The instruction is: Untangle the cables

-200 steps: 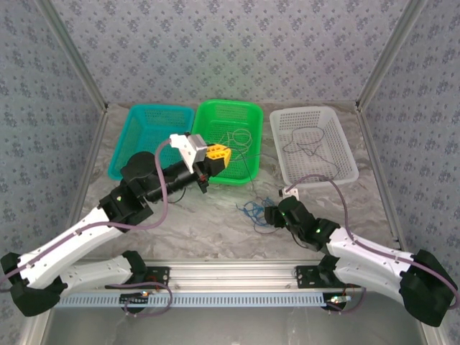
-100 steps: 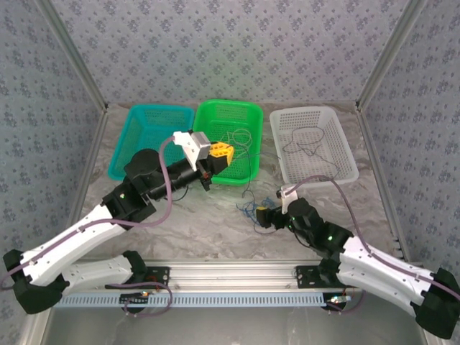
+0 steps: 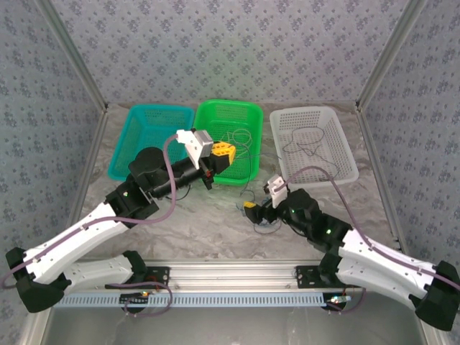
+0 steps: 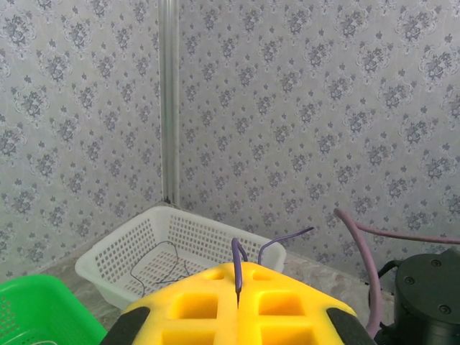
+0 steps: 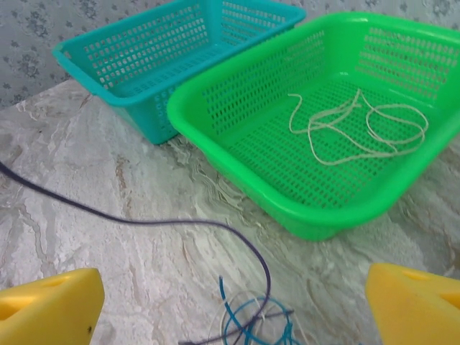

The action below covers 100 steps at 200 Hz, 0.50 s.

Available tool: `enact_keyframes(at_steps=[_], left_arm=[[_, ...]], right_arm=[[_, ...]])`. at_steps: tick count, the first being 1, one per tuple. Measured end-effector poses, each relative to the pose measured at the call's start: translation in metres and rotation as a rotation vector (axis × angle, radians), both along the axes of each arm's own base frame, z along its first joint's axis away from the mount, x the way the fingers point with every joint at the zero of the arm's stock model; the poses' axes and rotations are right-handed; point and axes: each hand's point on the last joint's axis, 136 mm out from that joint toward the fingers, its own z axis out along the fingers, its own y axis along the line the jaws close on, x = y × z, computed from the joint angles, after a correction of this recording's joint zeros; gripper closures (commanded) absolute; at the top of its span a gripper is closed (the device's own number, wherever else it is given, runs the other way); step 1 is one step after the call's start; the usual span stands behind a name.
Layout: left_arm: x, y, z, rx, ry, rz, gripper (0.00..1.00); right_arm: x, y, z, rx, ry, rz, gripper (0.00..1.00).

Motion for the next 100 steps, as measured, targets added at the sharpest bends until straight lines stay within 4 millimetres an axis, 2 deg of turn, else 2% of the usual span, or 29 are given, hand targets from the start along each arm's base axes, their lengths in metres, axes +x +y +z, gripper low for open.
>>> enact_keyframes(at_steps=[37, 53, 65, 79, 87, 100], left_arm=[[-0.002, -0.001, 0.004, -0.023, 0.005, -0.016, 0.99], [-0.003, -0.001, 0.007, -0.035, 0.005, -0.020, 1.00], [-0.003, -0.001, 0.008, -0.043, 0.008, -0.021, 0.99], [-0.003, 0.000, 0.009, -0.046, 0.011, -0.019, 0.99], [-0.002, 0.002, 0.009, -0.048, 0.012, -0.016, 0.98], [-0.001, 0.006, 0.009, -0.053, 0.010, -0.003, 0.94]], right_arm=[[0.013, 0.033, 0.000, -0.059, -0.024, 0.076, 0.01], [0.020, 0.045, -0.003, -0.077, -0.037, 0.095, 0.06], [0.025, 0.051, -0.006, -0.097, -0.044, 0.101, 0.21], [0.031, 0.055, -0.008, -0.117, -0.048, 0.095, 0.56], [0.034, 0.056, -0.007, -0.121, -0.051, 0.083, 0.72], [0.037, 0.054, -0.002, -0.117, -0.060, 0.069, 0.87]])
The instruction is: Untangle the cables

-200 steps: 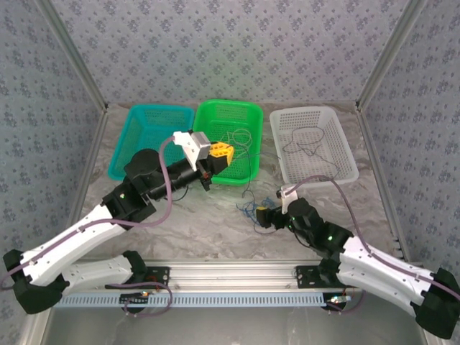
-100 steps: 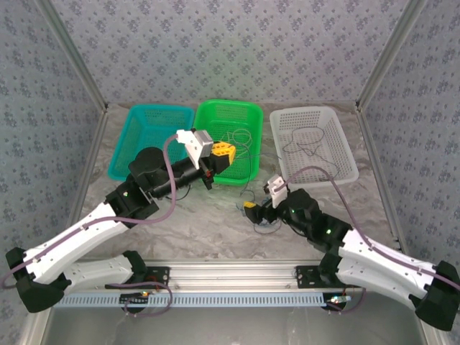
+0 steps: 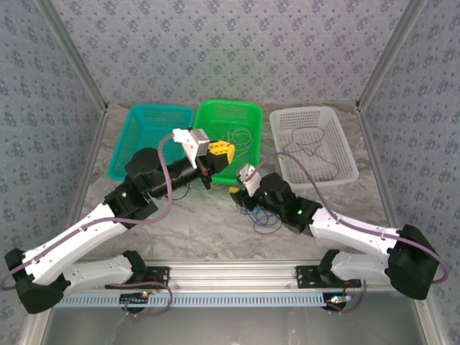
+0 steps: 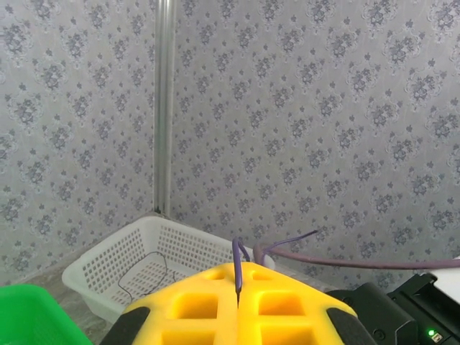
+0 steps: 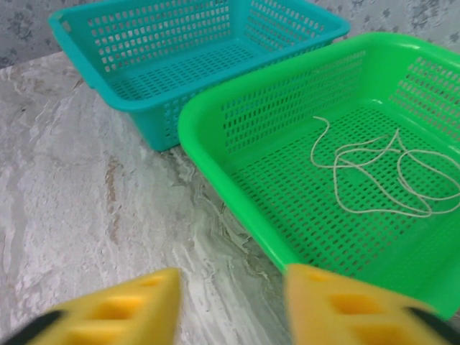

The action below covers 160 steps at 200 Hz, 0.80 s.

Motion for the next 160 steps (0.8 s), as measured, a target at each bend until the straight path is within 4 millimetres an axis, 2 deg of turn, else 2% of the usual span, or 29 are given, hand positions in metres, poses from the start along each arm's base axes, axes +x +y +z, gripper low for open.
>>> enact_keyframes(at_steps=[16, 34, 49, 62, 82, 96, 124, 144, 160], left_arm=[[0.002, 0.011, 0.001, -0.010, 0.000, 0.034, 0.88], [0.006, 0.030, 0.001, -0.030, 0.007, 0.092, 0.75], [0.009, 0.044, -0.002, -0.042, 0.015, 0.137, 0.63], [0.012, 0.055, -0.009, -0.049, 0.030, 0.174, 0.48], [0.015, 0.065, -0.023, -0.040, 0.056, 0.215, 0.35], [0.018, 0.067, -0.033, -0.030, 0.074, 0.236, 0.26], [0.023, 0.066, -0.051, 0.001, 0.114, 0.252, 0.18], [0.030, 0.057, -0.069, 0.037, 0.153, 0.248, 0.17], [0.037, 0.044, -0.091, 0.080, 0.201, 0.233, 0.17]], right_arm=[[0.001, -0.006, 0.009, 0.008, -0.002, -0.011, 0.96], [0.004, -0.019, 0.033, 0.026, -0.009, -0.037, 0.97], [0.008, -0.031, 0.066, 0.056, -0.031, -0.064, 0.99], [0.012, -0.043, 0.101, 0.089, -0.052, -0.086, 1.00], [0.016, -0.062, 0.157, 0.136, -0.085, -0.117, 1.00], [0.015, -0.072, 0.187, 0.154, -0.100, -0.129, 1.00], [0.012, -0.088, 0.236, 0.190, -0.132, -0.151, 1.00], [0.013, -0.097, 0.255, 0.199, -0.135, -0.172, 1.00], [0.017, -0.098, 0.265, 0.200, -0.132, -0.178, 1.00]])
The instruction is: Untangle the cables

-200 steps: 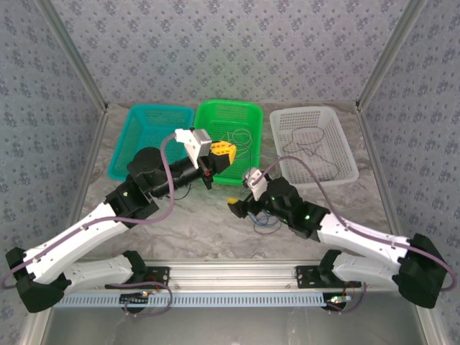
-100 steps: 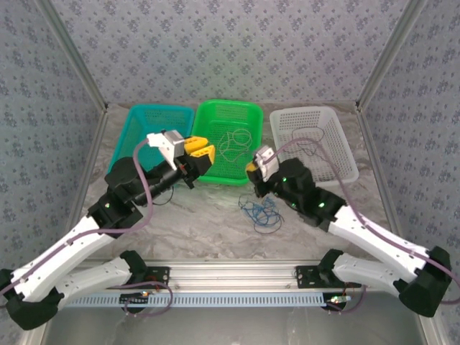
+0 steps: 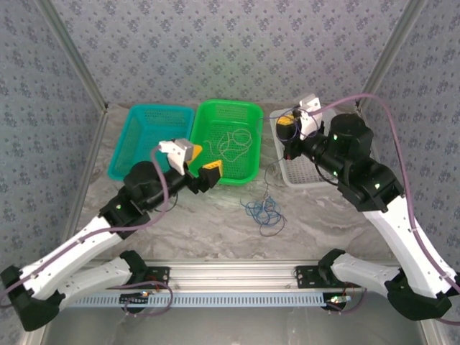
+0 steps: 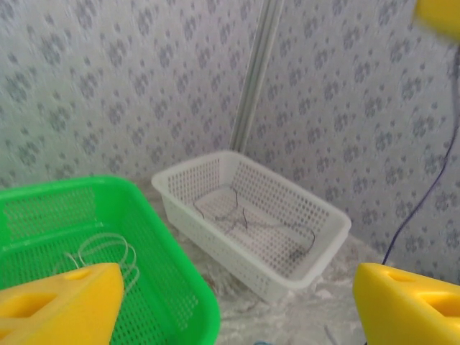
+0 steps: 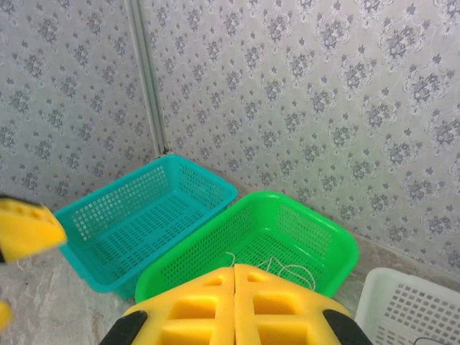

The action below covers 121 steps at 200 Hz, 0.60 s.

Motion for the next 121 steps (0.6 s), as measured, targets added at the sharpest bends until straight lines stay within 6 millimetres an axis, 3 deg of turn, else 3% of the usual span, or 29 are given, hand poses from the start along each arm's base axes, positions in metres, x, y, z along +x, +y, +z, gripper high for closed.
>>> enact_keyframes(at_steps=[39, 70, 99, 121], left_arm=[[0.005, -0.034, -0.070, 0.087, 0.131, -0.091, 0.19], [-0.004, -0.068, -0.104, 0.147, 0.186, -0.188, 0.25], [-0.014, -0.092, -0.138, 0.210, 0.243, -0.257, 0.29], [-0.022, -0.110, -0.151, 0.220, 0.260, -0.324, 0.31]], right_arm=[[0.008, 0.002, 0.002, 0.006, 0.059, -0.003, 0.99], [0.012, -0.002, 0.001, 0.037, 0.098, -0.016, 1.00], [0.011, -0.011, 0.023, 0.069, 0.075, -0.040, 1.00], [0.009, -0.020, 0.042, 0.094, 0.041, -0.057, 1.00]])
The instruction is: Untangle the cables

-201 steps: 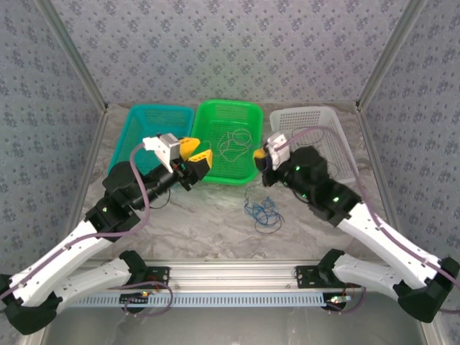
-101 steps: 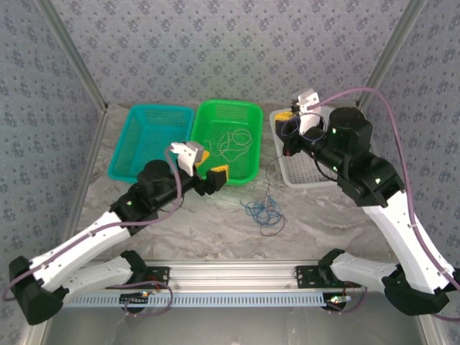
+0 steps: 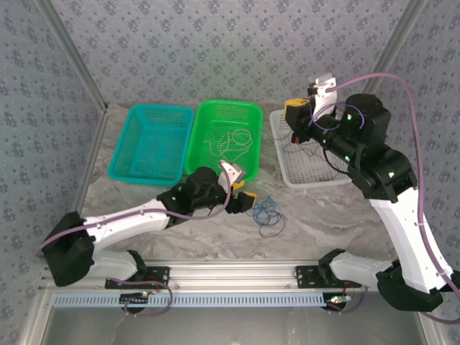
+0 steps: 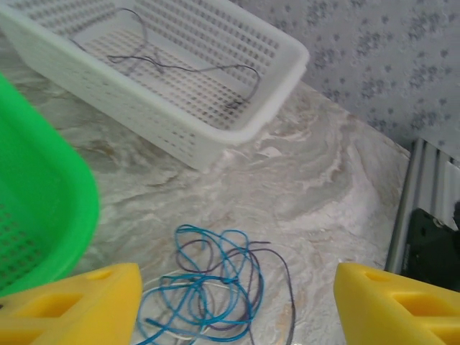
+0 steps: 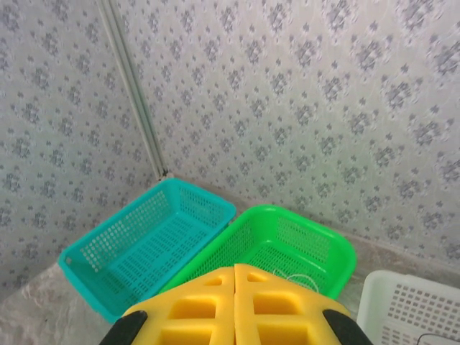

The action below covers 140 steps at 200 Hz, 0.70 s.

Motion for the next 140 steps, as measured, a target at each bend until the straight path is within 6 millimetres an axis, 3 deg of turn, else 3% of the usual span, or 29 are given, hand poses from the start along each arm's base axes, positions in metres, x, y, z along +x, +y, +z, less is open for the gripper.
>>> enact_keyframes(at_steps=[58, 90, 111, 140], left_arm=[[-0.016, -0.045, -0.012, -0.021, 0.045, -0.131, 0.37], [-0.013, -0.049, -0.009, -0.024, 0.039, -0.124, 0.36], [-0.009, -0.046, -0.009, -0.012, 0.033, -0.096, 0.35], [-0.004, -0.029, 0.002, -0.012, -0.001, -0.027, 0.31]], right_arm=[[0.002, -0.006, -0.003, -0.011, 0.014, -0.026, 1.00], [0.030, -0.041, -0.016, -0.060, 0.036, -0.168, 1.00], [0.061, -0.069, -0.044, -0.095, 0.108, -0.272, 1.00], [0.109, -0.103, -0.112, -0.150, 0.278, -0.383, 0.98]])
